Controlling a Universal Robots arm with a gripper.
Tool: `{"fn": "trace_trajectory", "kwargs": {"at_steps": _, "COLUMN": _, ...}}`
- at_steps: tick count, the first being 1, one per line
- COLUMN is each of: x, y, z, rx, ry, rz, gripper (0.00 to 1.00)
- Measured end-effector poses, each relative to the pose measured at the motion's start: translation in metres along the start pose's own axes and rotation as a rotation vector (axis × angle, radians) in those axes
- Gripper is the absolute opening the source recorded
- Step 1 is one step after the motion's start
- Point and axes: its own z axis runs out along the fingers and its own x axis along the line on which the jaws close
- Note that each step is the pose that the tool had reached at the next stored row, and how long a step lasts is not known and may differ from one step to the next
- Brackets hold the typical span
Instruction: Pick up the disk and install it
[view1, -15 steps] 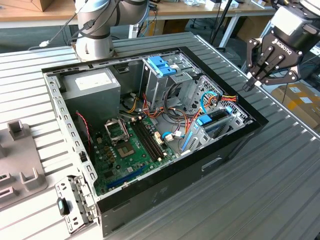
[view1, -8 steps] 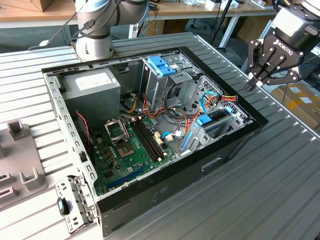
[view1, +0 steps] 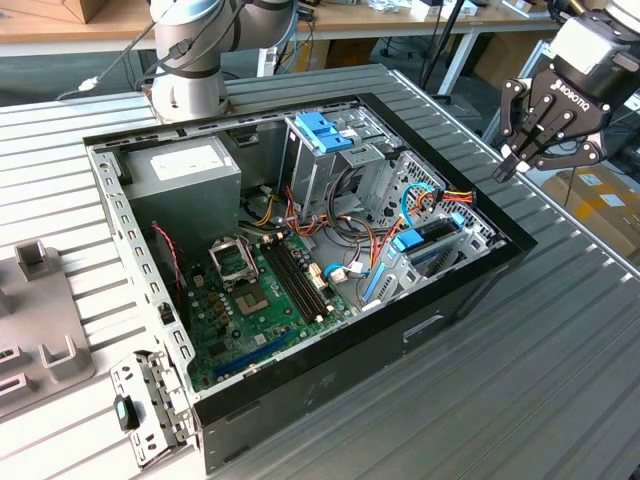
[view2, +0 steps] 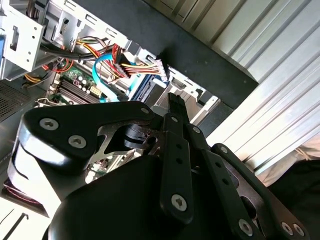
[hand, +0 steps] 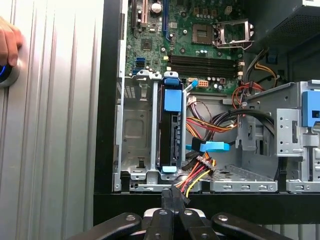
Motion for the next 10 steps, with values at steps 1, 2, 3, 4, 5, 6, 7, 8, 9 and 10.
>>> {"fn": "trace_trajectory", "kwargs": {"at_steps": 1, "x": 0.0000, "y": -0.0009, "z": 0.0000, "rx": 0.0000, "ry": 0.0001, "rz": 0.000, "gripper": 0.11}}
{"fn": "trace_trajectory", "kwargs": {"at_steps": 2, "x": 0.0001, "y": -0.0023, "z": 0.0001, "rx": 0.0000, "ry": 0.0000, "rz": 0.000, "gripper": 0.11}}
{"fn": "trace_trajectory", "kwargs": {"at_steps": 3, "x": 0.0002, "y": -0.0037, "z": 0.0002, "rx": 0.0000, "ry": 0.0002, "rz": 0.000, "gripper": 0.11}}
{"fn": "trace_trajectory", "kwargs": {"at_steps": 4, "x": 0.0002, "y": -0.0052, "z": 0.0003, "rx": 0.0000, "ry": 0.0002, "rz": 0.000, "gripper": 0.11}}
{"fn": "trace_trajectory", "kwargs": {"at_steps": 5, "x": 0.0002, "y": -0.0064, "z": 0.0003, "rx": 0.0000, "ry": 0.0002, "rz": 0.000, "gripper": 0.11}}
{"fn": "trace_trajectory", "kwargs": {"at_steps": 6, "x": 0.0003, "y": -0.0071, "z": 0.0003, "rx": 0.0000, "ry": 0.0001, "rz": 0.000, "gripper": 0.11}}
{"fn": "trace_trajectory", "kwargs": {"at_steps": 7, "x": 0.0002, "y": -0.0072, "z": 0.0003, "rx": 0.0000, "ry": 0.0001, "rz": 0.000, "gripper": 0.11}}
{"fn": "trace_trajectory", "kwargs": {"at_steps": 8, "x": 0.0003, "y": -0.0073, "z": 0.0003, "rx": 0.0000, "ry": 0.0002, "rz": 0.000, "gripper": 0.11}}
{"fn": "trace_trajectory", "kwargs": {"at_steps": 9, "x": 0.0003, "y": -0.0074, "z": 0.0003, "rx": 0.0000, "ry": 0.0002, "rz": 0.000, "gripper": 0.11}}
{"fn": "trace_trajectory", "kwargs": {"at_steps": 10, "x": 0.0003, "y": -0.0074, "z": 0.0003, "rx": 0.0000, "ry": 0.0002, "rz": 0.000, "gripper": 0.11}}
